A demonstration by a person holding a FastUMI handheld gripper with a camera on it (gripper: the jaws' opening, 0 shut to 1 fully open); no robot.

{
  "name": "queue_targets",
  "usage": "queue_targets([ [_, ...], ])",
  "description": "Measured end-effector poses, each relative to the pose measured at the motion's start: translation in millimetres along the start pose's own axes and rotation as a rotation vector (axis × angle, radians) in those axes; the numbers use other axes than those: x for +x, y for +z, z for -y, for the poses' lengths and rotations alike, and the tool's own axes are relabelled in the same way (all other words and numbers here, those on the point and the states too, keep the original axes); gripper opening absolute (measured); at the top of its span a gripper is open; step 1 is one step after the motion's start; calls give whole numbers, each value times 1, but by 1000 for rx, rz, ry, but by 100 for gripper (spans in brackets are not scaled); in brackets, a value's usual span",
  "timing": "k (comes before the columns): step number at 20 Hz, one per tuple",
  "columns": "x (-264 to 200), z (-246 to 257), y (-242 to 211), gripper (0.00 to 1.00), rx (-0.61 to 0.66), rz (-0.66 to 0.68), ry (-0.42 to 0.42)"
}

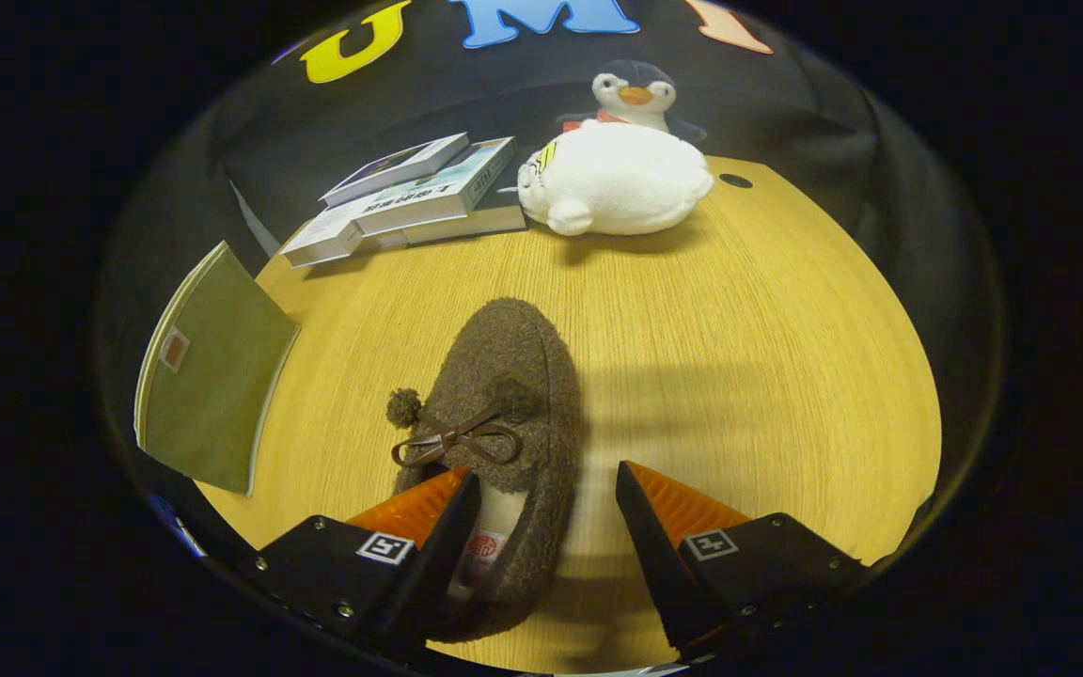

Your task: Open the storage box then place both shoes into the box .Put the left shoe in first, then the right shoe, with the right side of both shoes facing outward in a uniform manner.

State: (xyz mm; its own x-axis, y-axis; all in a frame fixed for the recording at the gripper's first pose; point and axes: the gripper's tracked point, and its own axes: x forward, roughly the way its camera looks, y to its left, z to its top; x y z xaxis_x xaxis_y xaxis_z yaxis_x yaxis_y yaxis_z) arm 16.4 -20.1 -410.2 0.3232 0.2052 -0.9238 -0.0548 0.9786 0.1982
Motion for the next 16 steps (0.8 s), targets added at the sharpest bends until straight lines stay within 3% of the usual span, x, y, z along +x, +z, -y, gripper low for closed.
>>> queue_targets([
  [1,1,-4,0,84,15,-3,16],
  [4,2,-9,0,52,33,-13,24],
  [5,2,-3,-1,52,19,-14,-11],
  [7,1,2,1,12,79,-15,-35],
  [9,-3,6,-2,11,138,-34,-46],
  [10,-1,10,1,1,175,-31,-62],
  [16,-26,-8,11,0,306,-30,-26],
])
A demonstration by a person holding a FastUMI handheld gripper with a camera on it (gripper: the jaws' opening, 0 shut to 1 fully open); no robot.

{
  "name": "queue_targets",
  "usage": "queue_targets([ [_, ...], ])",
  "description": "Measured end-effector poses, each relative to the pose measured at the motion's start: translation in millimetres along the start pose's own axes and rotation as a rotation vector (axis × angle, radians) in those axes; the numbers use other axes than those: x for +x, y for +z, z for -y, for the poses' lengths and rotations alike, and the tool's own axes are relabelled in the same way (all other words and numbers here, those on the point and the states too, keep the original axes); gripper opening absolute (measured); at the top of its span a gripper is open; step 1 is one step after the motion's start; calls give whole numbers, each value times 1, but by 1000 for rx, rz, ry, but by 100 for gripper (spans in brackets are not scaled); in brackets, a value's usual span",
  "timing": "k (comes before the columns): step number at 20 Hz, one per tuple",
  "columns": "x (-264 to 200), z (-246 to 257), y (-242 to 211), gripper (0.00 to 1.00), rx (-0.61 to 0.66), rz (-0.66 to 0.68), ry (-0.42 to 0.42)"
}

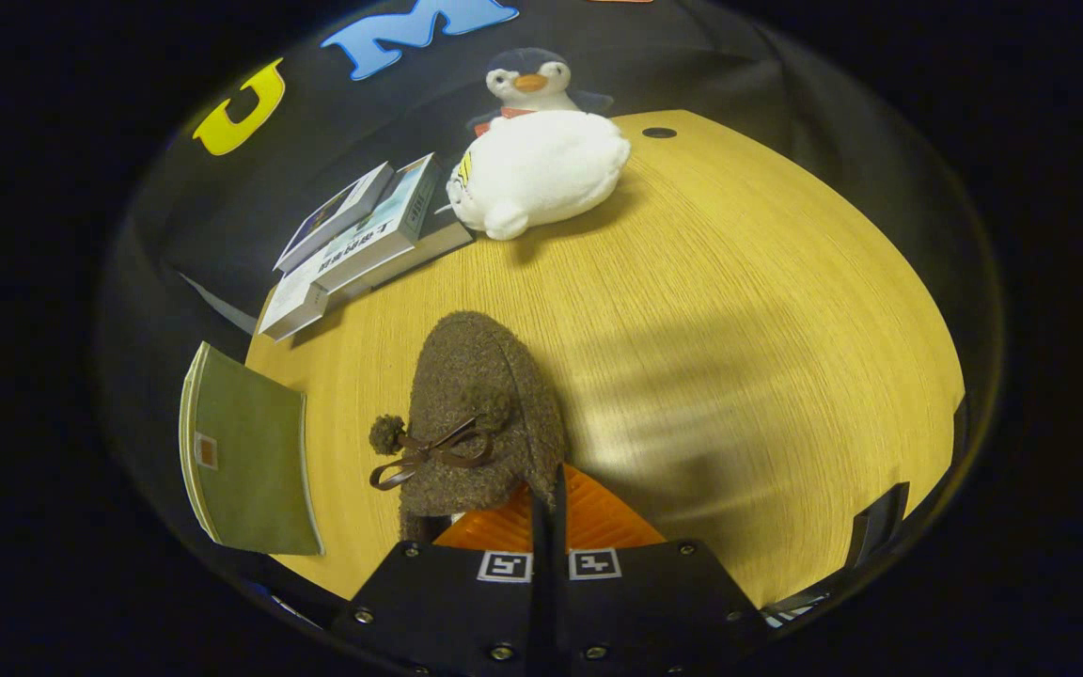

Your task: Open the storage box then place both shoes into the box .Put the left shoe in first, then the right shoe, with the right side of both shoes facing outward in a uniform manner.

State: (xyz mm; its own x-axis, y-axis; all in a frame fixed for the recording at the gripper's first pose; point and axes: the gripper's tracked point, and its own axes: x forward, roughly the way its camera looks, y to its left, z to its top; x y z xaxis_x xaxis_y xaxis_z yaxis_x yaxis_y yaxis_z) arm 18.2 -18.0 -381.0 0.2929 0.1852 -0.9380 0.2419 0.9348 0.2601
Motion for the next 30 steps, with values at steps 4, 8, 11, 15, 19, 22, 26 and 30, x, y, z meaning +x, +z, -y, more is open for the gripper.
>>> queue_targets([
  [4,-27,-26,8,0,26,37,20],
  [8,-49,-55,16,0,46,81,33],
  [11,-62,-80,15,0,52,99,42],
  [15,-76,-117,13,0,45,107,60],
  [19,-90,-163,14,0,33,125,105],
  [22,-95,-197,11,0,23,131,134],
  [26,-95,-238,2,0,-1,125,167],
  [30,-92,-283,-6,0,-21,119,203],
])
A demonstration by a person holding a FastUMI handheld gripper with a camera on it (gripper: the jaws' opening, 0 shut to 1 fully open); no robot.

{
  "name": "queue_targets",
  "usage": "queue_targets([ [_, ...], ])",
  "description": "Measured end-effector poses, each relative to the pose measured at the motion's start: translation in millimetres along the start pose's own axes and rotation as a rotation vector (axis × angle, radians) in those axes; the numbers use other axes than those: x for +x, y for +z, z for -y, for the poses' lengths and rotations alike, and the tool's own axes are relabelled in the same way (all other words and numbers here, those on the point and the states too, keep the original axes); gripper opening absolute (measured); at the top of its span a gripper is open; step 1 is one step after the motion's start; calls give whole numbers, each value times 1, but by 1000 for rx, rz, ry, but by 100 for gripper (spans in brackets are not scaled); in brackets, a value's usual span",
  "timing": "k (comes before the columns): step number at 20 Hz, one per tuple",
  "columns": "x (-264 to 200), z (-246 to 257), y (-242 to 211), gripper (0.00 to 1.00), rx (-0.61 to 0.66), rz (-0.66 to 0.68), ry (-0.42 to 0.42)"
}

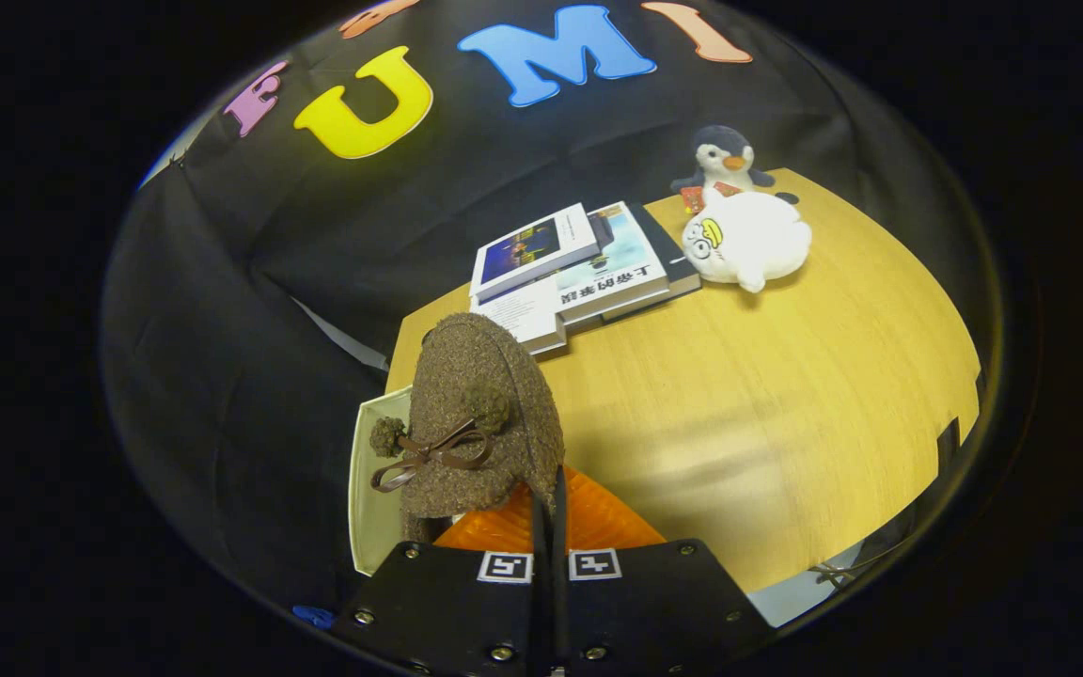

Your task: Open the storage box then place both shoes into the box .Put the left shoe in first, then the right shoe, with the right side of both shoes facing outward in a uniform manner.

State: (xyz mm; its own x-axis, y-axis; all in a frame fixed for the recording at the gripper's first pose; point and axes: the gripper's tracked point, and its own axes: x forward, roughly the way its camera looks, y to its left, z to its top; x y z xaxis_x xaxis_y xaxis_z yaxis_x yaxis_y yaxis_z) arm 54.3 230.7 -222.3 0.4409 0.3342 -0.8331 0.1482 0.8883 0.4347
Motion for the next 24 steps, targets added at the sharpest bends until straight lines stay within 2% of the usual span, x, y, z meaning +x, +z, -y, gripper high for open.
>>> queue_targets([
  [9,40,-71,-23,0,-44,-27,40],
  [17,73,-77,-47,2,-88,-53,-29],
  [19,73,-84,-45,22,-88,-34,-10],
  [20,70,-89,-38,46,-88,-6,9],
  [21,67,-93,-33,56,-93,17,14],
  [22,59,-92,-25,84,-115,37,1],
  [23,57,-90,-19,95,-151,64,-14],
  [24,50,-91,-10,98,-181,89,-13],
])
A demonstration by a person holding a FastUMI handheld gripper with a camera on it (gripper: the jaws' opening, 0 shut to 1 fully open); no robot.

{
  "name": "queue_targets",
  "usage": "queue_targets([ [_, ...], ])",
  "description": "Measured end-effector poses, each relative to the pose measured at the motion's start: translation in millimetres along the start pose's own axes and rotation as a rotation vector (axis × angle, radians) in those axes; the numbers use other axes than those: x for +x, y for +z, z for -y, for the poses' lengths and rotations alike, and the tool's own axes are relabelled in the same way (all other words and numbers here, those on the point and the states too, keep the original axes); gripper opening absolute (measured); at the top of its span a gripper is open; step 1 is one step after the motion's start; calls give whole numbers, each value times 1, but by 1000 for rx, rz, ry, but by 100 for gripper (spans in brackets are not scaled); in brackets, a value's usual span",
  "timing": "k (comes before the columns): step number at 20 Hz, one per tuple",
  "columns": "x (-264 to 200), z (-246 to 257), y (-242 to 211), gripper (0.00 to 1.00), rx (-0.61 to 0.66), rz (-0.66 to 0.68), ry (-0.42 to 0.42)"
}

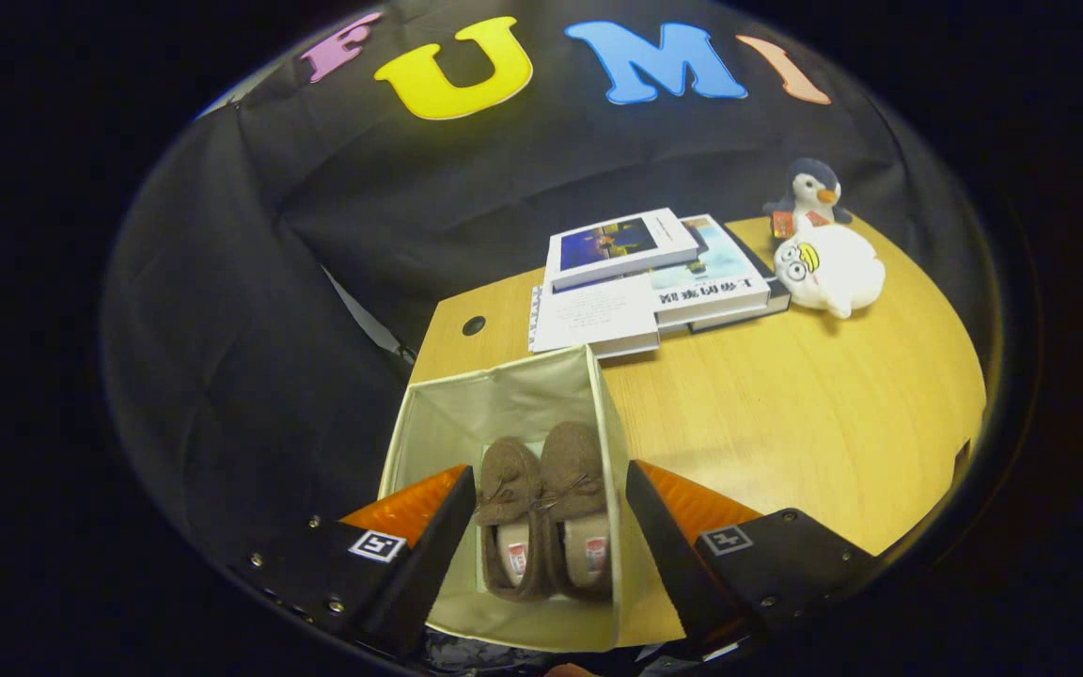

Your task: Open the storage box then place both shoes into the box .Put the left shoe in first, then the right shoe, with the right side of both shoes facing outward in a uniform manner.

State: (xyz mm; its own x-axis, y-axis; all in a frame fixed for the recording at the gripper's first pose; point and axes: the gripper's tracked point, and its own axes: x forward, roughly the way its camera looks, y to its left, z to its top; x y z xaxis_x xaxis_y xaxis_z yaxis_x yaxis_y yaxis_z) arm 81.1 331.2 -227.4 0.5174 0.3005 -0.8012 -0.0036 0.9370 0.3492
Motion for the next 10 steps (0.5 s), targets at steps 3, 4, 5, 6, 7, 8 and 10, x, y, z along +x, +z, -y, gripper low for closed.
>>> queue_targets([
  [3,-22,-7,17,98,-62,71,40],
  [4,-31,-5,23,98,-84,95,44],
  [5,-40,-2,28,98,-105,117,44],
  [6,-49,2,35,98,-120,140,46],
  [7,-57,6,40,98,-131,160,46],
  [8,-66,10,45,98,-140,178,48],
  [10,-85,23,56,98,-157,218,46],
])
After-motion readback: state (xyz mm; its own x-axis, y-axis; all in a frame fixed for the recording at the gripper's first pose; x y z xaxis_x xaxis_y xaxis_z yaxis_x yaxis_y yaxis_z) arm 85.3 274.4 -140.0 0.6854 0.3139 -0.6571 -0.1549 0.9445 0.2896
